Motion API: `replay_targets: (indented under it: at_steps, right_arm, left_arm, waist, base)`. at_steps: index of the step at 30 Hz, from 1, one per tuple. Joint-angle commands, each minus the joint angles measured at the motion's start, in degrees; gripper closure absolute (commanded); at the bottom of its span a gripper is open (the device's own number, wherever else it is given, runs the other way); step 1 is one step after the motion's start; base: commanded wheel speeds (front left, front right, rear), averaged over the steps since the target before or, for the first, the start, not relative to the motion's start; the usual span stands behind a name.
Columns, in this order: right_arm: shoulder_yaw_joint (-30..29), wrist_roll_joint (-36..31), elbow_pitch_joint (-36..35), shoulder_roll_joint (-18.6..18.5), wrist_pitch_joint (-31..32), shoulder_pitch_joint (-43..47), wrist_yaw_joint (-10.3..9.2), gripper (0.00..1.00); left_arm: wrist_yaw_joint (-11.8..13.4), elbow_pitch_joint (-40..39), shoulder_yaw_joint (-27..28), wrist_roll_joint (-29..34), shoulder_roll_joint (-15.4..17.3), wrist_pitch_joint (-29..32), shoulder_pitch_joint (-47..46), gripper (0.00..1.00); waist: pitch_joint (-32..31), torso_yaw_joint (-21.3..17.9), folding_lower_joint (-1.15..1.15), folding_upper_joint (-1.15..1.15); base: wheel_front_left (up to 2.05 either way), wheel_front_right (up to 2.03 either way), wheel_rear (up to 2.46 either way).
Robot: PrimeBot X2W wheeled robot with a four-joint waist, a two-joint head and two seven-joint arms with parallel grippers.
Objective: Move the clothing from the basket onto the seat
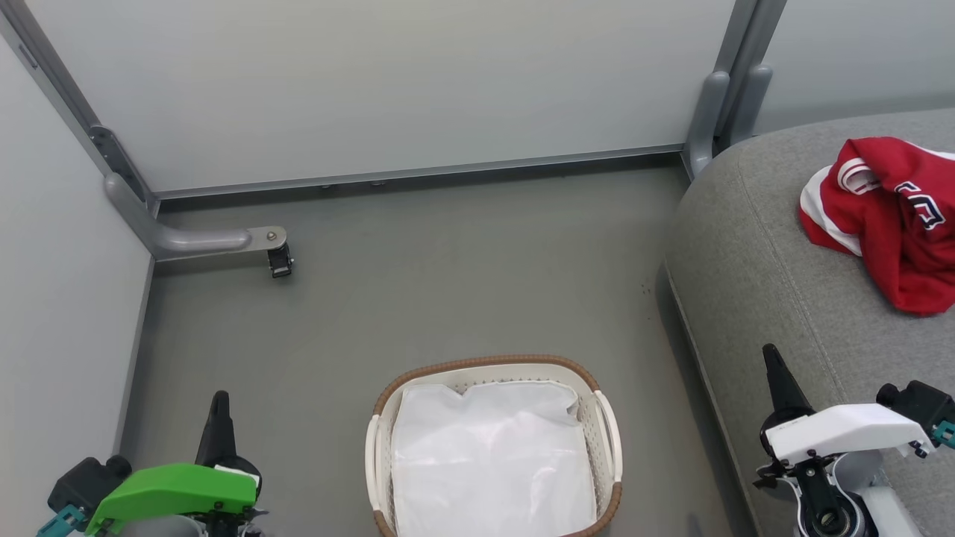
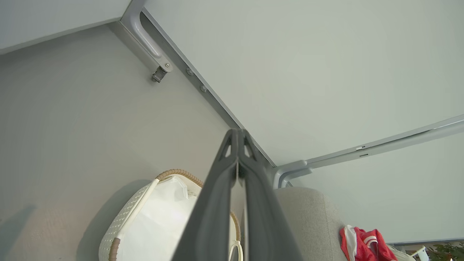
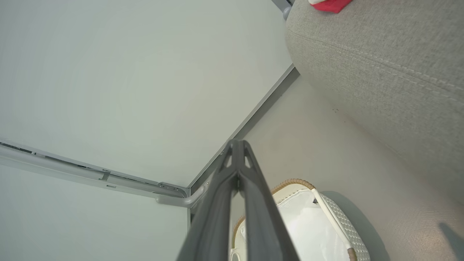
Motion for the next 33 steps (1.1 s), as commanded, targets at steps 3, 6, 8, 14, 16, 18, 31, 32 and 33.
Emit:
replay_targets:
  at_steps: [3,6,8,14,16,18,31,32,33]
  right_arm:
    - [-0.58,2.9,-0.99,-0.13,0.77,0.24,-0.02,1.0]
    - [-0.82,4.78,-1.2,-0.09,1.27,0.31,-0.02,1.0]
    - [-0.98,5.93,-1.33,-0.07,1.54,0.36,-0.02,1.0]
    - [-1.44,9.31,-1.72,0.02,2.47,0.53,-0.03,1.0]
    - [-1.59,10.41,-1.85,0.05,2.73,0.58,-0.03,1.0]
    - [-1.72,11.5,-1.97,0.07,3.01,0.63,-0.03,1.0]
    - [-2.58,18.11,-2.67,0.22,4.83,0.89,-0.03,1.0]
    - [-2.63,18.51,-2.72,0.23,4.89,0.92,-0.03,1.0]
    - [-2.72,19.03,-2.79,0.25,5.03,0.95,-0.03,1.0]
  left_arm:
    - [-0.65,-0.75,0.61,-2.86,0.29,0.69,-1.74,1.0]
    - [-0.79,-0.82,0.89,-4.64,0.3,1.2,-1.92,1.0]
    - [-0.94,-0.86,1.05,-5.76,0.31,1.48,-2.05,1.0]
    - [-1.31,-0.99,1.49,-9.02,0.32,2.37,-2.35,1.0]
    - [-1.45,-1.04,1.64,-10.14,0.33,2.73,-2.45,1.0]
    - [-1.54,-1.06,1.8,-11.22,0.34,2.95,-2.53,1.0]
    - [-2.31,-1.35,2.77,-17.61,0.37,4.79,-3.05,1.0]
    - [-2.37,-1.36,2.83,-18.02,0.37,4.84,-3.11,1.0]
    - [-2.44,-1.38,2.91,-18.56,0.37,5.0,-3.18,1.0]
  waist:
    - [-0.1,-0.06,0.0,0.0]
    - [-0.2,-0.11,0.0,0.0]
    - [-0.26,-0.15,0.0,0.0]
    - [-0.44,-0.25,0.0,0.0]
    - [-0.5,-0.29,0.0,0.0]
    - [-0.56,-0.32,0.0,0.0]
    - [-0.96,-0.55,0.0,0.0]
    - [-0.99,-0.57,0.0,0.0]
    - [-1.03,-0.59,0.0,0.0]
  base:
    - [0.0,0.0,0.0]
    - [0.0,0.0,0.0]
    - [0.0,0.0,0.0]
    - [0.0,0.0,0.0]
    - [0.0,0.0,0.0]
    - [0.0,0.0,0.0]
    - [0.0,0.0,0.0]
    - [0.0,0.0,0.0]
    - [0.0,0.0,0.0]
